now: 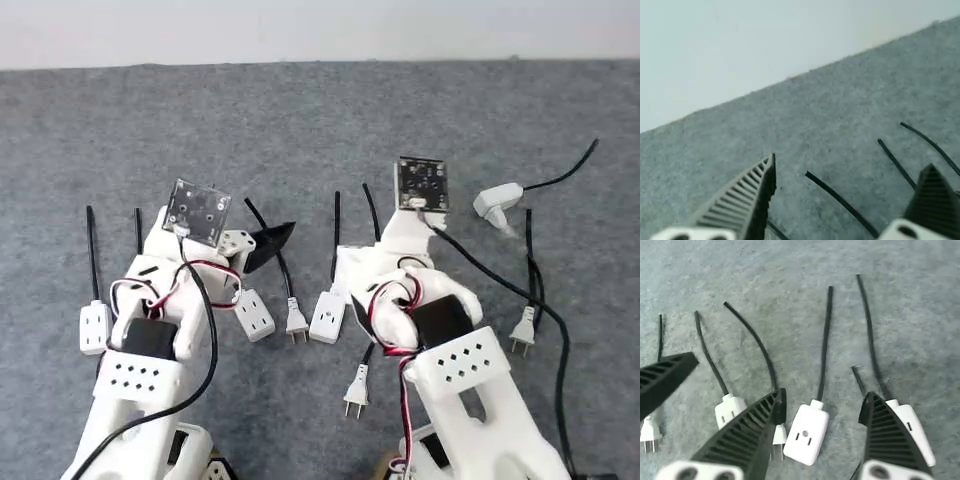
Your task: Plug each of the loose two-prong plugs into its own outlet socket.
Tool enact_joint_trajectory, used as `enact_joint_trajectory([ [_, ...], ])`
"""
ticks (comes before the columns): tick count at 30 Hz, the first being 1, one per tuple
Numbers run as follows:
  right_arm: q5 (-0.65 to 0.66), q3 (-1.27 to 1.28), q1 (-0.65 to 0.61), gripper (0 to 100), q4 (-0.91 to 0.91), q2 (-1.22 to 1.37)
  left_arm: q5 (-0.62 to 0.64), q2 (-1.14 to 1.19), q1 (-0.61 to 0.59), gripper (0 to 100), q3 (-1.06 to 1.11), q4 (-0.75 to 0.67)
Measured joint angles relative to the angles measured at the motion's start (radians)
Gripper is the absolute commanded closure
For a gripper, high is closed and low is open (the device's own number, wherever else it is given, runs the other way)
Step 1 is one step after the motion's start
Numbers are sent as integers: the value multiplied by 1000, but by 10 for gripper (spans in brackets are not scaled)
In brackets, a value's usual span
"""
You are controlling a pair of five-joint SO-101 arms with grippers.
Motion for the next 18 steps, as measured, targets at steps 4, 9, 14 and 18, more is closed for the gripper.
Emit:
enact_joint_trajectory([
  [4, 0, 0, -3, 749, 0, 0, 0, 0, 0, 589, -6, 98],
  [9, 0, 0, -11, 638, 68, 0, 0, 0, -48, 589, -6, 207],
  [14, -92, 0, -23, 449, 158, 0, 68, 0, -129, 589, -6, 242],
  [18, -169, -2, -78, 444, 186, 3, 106, 0, -141, 589, 8, 226],
])
